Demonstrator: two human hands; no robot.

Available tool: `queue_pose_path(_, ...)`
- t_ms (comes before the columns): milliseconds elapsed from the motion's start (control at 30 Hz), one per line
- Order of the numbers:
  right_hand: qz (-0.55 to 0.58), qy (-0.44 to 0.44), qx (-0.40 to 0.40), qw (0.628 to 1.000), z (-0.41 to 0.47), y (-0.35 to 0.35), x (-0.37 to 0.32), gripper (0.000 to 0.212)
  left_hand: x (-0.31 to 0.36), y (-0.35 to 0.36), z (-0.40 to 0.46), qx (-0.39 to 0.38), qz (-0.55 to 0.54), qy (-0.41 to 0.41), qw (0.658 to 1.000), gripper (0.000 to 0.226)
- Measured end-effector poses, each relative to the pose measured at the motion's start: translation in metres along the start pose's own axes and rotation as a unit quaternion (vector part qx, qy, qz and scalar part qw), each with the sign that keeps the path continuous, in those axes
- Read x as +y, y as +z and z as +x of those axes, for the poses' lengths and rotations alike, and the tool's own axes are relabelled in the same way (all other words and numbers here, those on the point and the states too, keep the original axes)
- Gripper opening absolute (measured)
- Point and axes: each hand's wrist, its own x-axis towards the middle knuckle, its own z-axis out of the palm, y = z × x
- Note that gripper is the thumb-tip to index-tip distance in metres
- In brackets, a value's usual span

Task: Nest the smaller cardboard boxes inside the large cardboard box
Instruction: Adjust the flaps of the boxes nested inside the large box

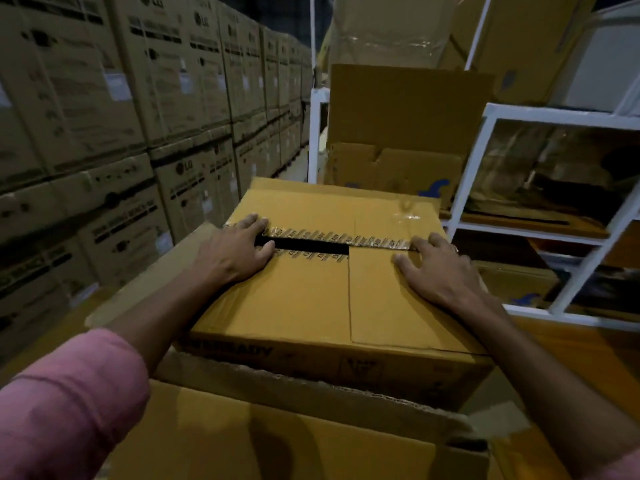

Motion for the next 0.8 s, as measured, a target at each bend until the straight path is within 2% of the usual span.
queue_pose_path(200,0.024,0.022,-0.078,0.996,-0.006,0.053,0.0,0.075,-0.019,0.042,0.002,-0.1,-0.008,0.018,0.995,0.074)
queue_pose_path(367,0.033,0.028,-0.136,0.99,-0.01,0.082,0.013,0.074,-0.028,0.066,0.014,-0.237,-0.031,0.032,0.97,0.101)
queue_pose_path(600,0.041,0.018,-0.213,0.976,-0.004,0.12,0.026,0.081,-0.042,0.115,0.023,-0.334,-0.019,0.029,0.942,0.127)
queue_pose_path(800,0.054,-0.004,-0.242,0.969,-0.012,0.158,0.035,0.082,-0.055,0.151,0.016,-0.417,0.069,0.014,0.906,0.14)
